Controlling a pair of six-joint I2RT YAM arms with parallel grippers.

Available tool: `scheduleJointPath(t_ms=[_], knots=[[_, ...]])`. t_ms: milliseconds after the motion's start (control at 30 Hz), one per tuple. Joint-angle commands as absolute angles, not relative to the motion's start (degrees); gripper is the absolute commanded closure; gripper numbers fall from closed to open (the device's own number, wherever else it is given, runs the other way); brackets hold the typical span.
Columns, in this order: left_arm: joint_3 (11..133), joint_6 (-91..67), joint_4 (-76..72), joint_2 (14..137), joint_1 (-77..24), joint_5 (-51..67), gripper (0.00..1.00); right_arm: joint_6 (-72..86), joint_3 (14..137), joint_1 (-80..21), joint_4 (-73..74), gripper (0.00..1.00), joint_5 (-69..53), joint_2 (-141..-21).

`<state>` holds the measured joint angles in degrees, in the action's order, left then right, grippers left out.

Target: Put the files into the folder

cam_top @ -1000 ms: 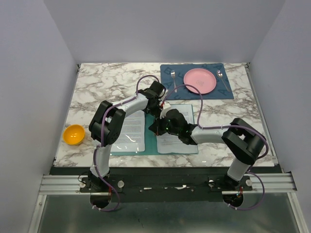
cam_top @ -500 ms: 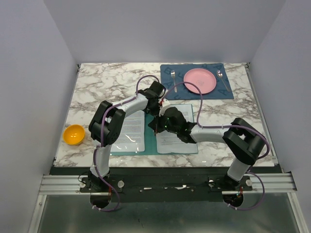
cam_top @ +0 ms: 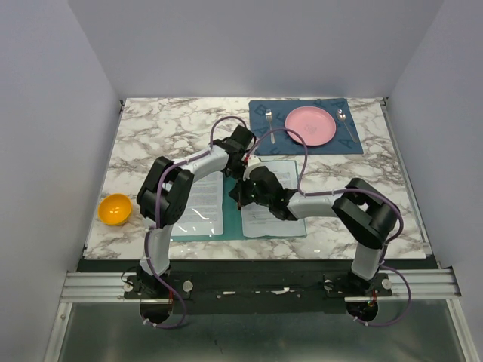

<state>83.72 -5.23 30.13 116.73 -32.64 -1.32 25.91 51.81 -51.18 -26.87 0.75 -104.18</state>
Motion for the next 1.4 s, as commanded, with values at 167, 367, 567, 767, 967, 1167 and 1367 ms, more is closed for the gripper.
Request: scheduleJointPath(t_ms=[167,367,567,767,967,1167,1367], knots=[[80.7,-2.6,35.0,118.4,-32.7,-5.6,0.13,27.2,50.2,-51.5,-27.9,1.00,0.7,-105.6],[80.7,-2.5,35.0,118.3,-32.7,-6.0,0.14,28.7,46.5,-51.5,-30.4,1.00,-1.4,-105.1],[80.9,-2.5,35.2,118.3,-32.7,-5.9,0.16,28.7,47.3,-51.6,-30.1,1.00,-2.5,-104.8],[80.6,-2.4,35.2,118.1,-32.7,-6.0,0.16,27.5,46.2,-51.5,-32.0,1.00,-3.4,-99.1],[81.1,-2.4,35.2,118.2,-32.7,-5.7,0.17,25.8,47.7,-51.2,-30.6,1.00,-0.8,-98.9],[80.7,-2.3,35.2,118.3,-32.7,-5.6,0.18,26.4,48.5,-50.3,-31.1,1.00,-0.4,-101.0],[80.5,-2.2,35.2,118.1,-32.7,-5.6,0.18,27.1,49.0,-49.5,-32.7,1.00,-0.4,-102.2]])
